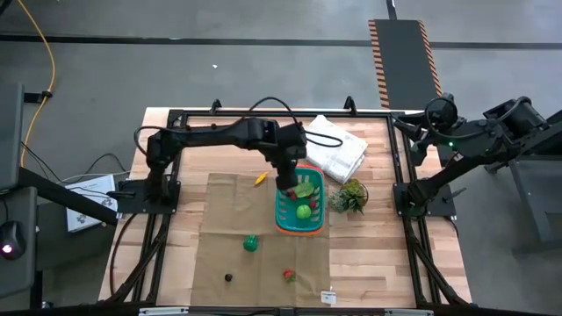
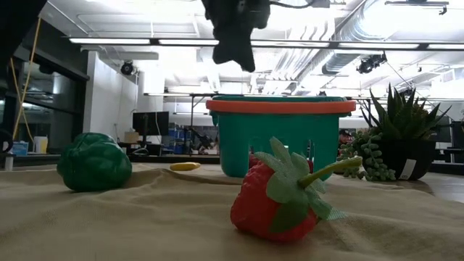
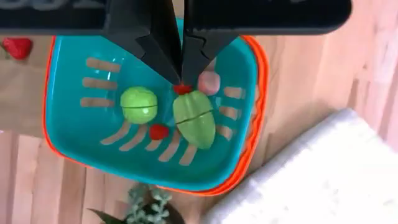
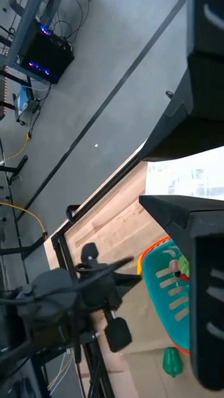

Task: Pick and placing Produce into tupperware
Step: Put the yellow corn into the blue basket

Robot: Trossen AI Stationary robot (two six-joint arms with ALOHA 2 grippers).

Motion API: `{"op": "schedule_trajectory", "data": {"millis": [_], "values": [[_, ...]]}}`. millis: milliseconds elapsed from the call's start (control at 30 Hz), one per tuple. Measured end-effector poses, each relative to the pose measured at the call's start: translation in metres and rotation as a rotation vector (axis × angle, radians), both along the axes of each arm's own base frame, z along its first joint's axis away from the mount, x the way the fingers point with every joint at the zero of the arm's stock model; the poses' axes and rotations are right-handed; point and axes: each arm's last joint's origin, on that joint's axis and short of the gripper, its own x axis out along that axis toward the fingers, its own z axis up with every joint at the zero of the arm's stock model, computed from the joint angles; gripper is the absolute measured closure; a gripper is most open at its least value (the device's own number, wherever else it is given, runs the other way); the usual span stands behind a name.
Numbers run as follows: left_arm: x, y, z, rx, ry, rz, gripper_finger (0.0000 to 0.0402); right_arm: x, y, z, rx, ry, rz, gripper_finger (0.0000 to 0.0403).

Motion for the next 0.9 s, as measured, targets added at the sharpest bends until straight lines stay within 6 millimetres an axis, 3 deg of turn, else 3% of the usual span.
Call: {"op": "schedule_trajectory", "data": {"millis": [467,900], "values": [[-0.049,0.012,0.026,0.076,0.185,0.108,0.04,0.001,0.0,0.0,-0.002,0.002,-0.001,0.0314],[-0.082,0.004,0.062,0.166,0.16,0.145,0.0401,0.001,0.0,0.0,-0.009,-0.025,-0.044,0.0314]]}}
